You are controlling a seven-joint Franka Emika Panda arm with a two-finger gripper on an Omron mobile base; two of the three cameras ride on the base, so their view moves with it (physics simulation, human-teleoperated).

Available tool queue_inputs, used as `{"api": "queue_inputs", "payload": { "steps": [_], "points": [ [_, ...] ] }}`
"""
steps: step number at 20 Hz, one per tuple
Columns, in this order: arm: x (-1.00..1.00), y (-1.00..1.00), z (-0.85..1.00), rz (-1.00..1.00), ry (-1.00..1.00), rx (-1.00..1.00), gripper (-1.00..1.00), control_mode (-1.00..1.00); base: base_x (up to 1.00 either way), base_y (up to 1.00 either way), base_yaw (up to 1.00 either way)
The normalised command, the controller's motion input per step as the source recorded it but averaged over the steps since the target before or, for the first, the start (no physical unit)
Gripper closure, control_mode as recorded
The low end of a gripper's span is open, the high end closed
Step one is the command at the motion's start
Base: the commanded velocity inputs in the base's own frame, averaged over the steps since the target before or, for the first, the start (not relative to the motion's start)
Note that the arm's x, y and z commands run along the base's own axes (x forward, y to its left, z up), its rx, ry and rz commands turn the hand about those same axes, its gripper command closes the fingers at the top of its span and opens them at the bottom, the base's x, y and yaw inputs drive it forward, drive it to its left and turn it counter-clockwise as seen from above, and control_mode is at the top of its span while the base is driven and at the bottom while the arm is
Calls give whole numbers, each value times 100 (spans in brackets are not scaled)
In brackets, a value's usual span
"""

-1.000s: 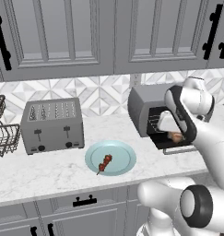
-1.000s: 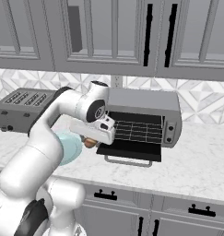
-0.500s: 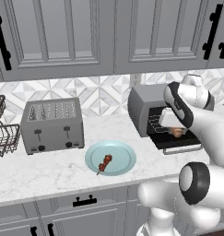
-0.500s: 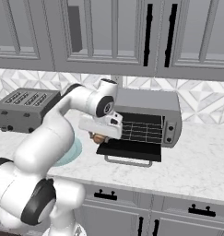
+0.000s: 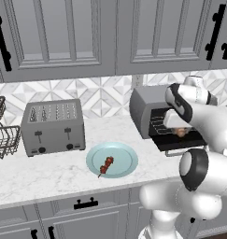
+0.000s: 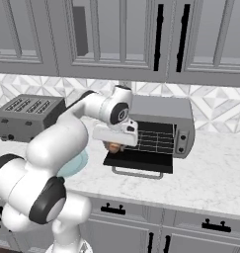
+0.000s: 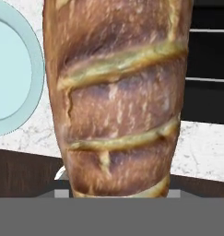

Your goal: Pick up the kebab skewer and baguette bread, and place them inside the toaster oven. Close the toaster oven door and start by setting the timer.

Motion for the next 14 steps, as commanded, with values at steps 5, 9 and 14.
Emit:
{"api": "queue_inputs", "payload": {
  "steps": [5, 9, 14],
  "points": [
    [23, -2, -7, 7, 0, 0, 100, -100, 0, 0, 0],
    [34, 0, -13, 6, -3, 0, 100, -100, 0, 0, 0],
    [20, -1, -20, 4, -17, 0, 100, -100, 0, 0, 0]
  ]
}}
